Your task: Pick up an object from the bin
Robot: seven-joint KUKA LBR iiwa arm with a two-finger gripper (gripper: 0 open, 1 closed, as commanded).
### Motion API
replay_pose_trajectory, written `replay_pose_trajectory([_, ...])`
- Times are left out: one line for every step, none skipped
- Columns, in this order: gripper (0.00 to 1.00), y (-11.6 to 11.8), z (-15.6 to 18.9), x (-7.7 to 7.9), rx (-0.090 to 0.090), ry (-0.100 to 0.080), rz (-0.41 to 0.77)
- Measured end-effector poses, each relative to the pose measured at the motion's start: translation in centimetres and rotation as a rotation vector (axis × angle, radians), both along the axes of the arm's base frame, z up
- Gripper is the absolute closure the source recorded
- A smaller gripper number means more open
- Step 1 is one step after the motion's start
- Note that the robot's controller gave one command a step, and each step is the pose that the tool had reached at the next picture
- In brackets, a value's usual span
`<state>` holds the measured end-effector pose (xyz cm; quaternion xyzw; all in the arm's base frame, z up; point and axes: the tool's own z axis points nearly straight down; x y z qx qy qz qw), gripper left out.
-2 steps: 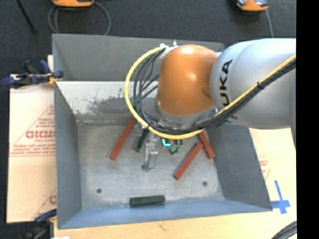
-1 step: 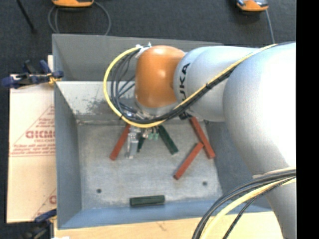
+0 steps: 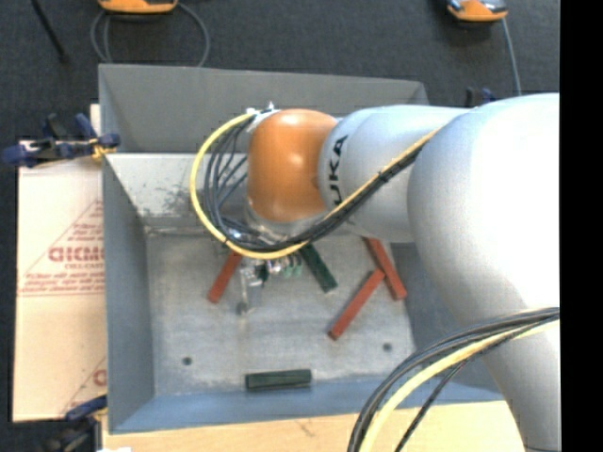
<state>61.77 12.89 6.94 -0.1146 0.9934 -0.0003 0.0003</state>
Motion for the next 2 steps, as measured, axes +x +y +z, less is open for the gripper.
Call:
replay_pose_trajectory([1.00, 0.0, 0.2, 0.1, 0.002, -0.002, -0.005])
replay_pose_trajectory([1.00, -0.1, 14.4, 0.1, 0.004, -0.012, -0.078])
